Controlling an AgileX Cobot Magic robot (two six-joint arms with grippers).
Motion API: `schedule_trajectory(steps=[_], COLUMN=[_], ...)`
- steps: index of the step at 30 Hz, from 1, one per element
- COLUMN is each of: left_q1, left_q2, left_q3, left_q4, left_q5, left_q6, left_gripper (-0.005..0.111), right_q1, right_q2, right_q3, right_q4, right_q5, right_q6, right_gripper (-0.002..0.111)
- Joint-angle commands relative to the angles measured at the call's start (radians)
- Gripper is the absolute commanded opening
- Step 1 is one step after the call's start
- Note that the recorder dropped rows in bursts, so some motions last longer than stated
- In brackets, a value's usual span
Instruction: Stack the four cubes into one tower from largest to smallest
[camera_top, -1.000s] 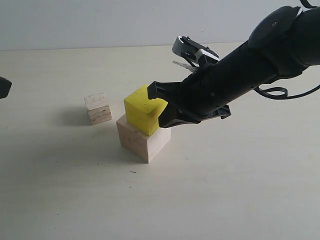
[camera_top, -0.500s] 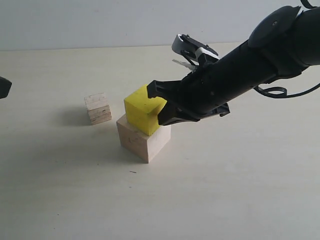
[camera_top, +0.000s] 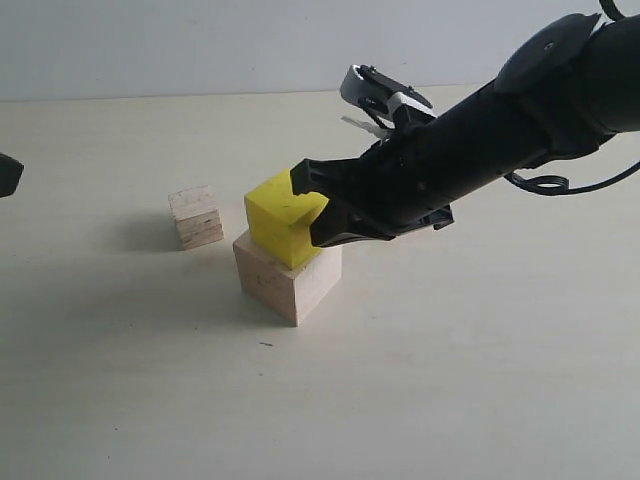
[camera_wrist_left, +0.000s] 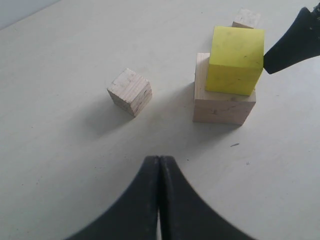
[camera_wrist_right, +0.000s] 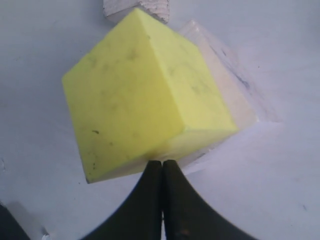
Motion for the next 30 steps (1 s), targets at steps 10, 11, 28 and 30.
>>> schedule_trajectory(steps=[10,11,28,30], left_q1=[-0.006,-0.006,-0.006,-0.006], left_q2=[0.002,0.002,0.002,0.002], left_q3=[0.003,0.003,0.003,0.003], left_q4=[-0.015,-0.015,-0.015,-0.015], left_q5=[-0.013,-0.013,-0.013,-0.013], left_q6=[0.000,0.000,0.000,0.000], left_gripper=[0.000,0.000,0.000,0.000], right_q1=[0.001,0.001,0.001,0.001], right_q2=[-0.001,-0.001,-0.001,-0.001], right_q3=[-0.007,-0.007,-0.007,-0.007], right_q4=[-0.115,-0.115,-0.108,-0.108], right_q5=[-0.083,-0.087,-0.111,-0.111], right_q6=[0.074,0.074,0.070,0.066], right_gripper=[0.000,0.000,0.000,0.000])
